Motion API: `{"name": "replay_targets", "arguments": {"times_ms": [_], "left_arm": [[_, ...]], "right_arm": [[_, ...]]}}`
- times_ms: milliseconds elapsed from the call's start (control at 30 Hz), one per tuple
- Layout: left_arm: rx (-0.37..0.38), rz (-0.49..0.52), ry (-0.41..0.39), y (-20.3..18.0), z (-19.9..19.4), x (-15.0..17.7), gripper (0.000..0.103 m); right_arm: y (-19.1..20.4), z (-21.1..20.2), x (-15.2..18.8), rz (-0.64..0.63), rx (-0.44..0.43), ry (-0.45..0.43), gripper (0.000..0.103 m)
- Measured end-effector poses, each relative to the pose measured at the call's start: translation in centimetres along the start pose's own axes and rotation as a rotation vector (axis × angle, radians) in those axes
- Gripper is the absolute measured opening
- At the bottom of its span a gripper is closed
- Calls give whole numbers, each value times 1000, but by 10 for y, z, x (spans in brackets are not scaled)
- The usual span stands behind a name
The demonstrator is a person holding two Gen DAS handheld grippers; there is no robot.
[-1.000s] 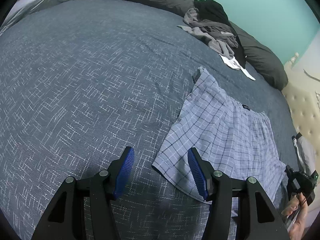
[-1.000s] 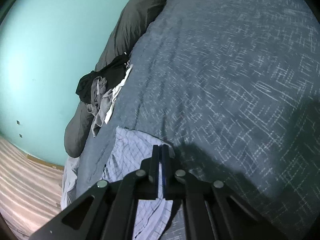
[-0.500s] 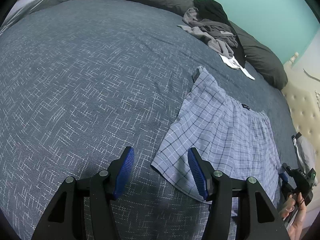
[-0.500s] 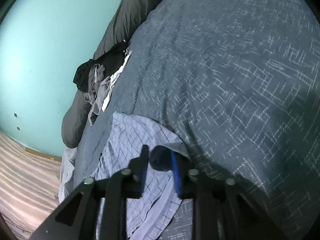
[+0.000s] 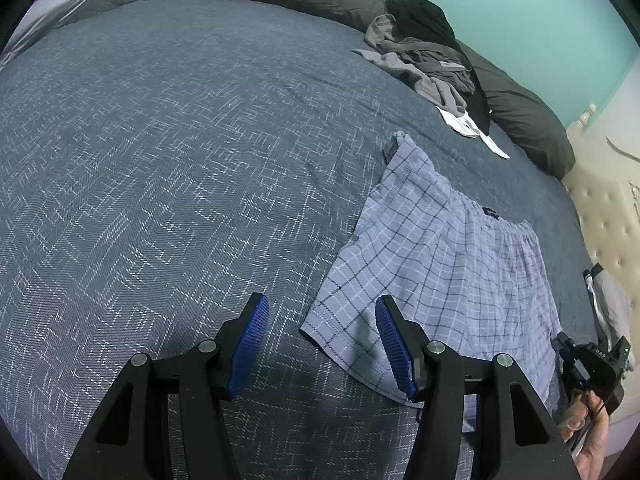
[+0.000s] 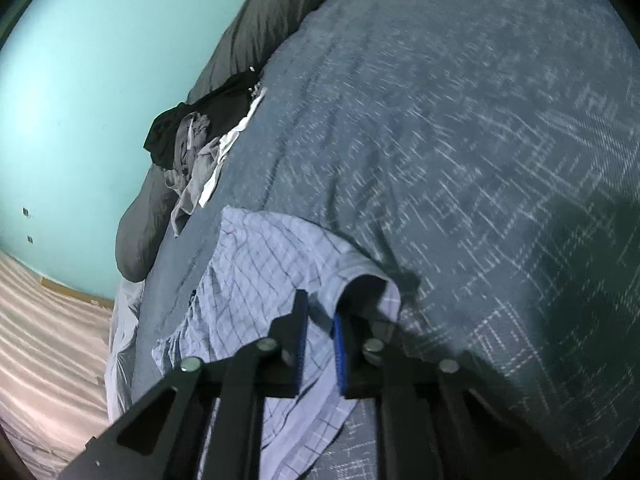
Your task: Fold clothes
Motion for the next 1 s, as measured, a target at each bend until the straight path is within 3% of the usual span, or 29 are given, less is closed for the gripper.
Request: {"name": "replay_targets", "arguments": {"times_ms": [333,1000], "left_arm": [[-3,3,-2,0,-1,0,60],[-19,-10,-3,15,4,-11,60]], "right_arm": [[-11,-27,-29,126,-121,-85,1],[-32,-20,-36,176,-81,-92,1]]}}
Point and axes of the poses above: each gripper's, at about its wrist camera, not at the fingertips, and z roughly the way its jaws point, y to its left, x to its underside, the point moved 6 cm from there along z, roughly the way its jaws point
